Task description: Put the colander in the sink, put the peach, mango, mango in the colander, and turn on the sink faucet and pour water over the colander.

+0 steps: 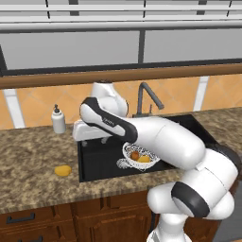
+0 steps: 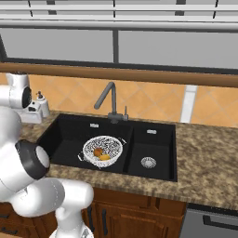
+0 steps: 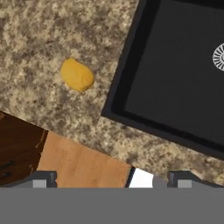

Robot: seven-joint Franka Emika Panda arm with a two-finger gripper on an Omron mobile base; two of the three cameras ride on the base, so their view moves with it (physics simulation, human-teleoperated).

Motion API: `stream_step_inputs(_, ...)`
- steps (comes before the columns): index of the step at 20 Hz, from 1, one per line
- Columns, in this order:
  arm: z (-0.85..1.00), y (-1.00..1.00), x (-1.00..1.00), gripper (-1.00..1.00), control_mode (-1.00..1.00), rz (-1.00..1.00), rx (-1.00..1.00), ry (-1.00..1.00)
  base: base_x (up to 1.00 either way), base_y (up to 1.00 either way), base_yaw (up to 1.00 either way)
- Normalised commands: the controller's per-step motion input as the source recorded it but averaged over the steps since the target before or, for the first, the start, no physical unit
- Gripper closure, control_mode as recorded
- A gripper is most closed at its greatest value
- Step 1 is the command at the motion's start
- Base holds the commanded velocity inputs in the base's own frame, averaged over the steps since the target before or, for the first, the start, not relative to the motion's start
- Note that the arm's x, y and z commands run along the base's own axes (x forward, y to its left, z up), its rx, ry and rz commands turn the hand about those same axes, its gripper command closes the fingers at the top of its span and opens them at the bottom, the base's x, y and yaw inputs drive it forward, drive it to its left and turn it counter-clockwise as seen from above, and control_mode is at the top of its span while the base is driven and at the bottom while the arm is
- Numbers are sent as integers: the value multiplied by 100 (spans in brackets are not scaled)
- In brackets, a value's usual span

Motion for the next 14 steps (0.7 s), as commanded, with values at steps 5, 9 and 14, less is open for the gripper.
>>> stream_step_inputs(5, -11, 45, 3, -100, -100, 12, 0, 4, 0, 0, 0)
stream_step_inputs(9, -36, 36, 16, -100, -100, 11, 0, -2, 0, 0, 0)
stream_step_inputs(14, -48, 38, 43, -100, -100, 9, 0, -2, 0, 0, 0)
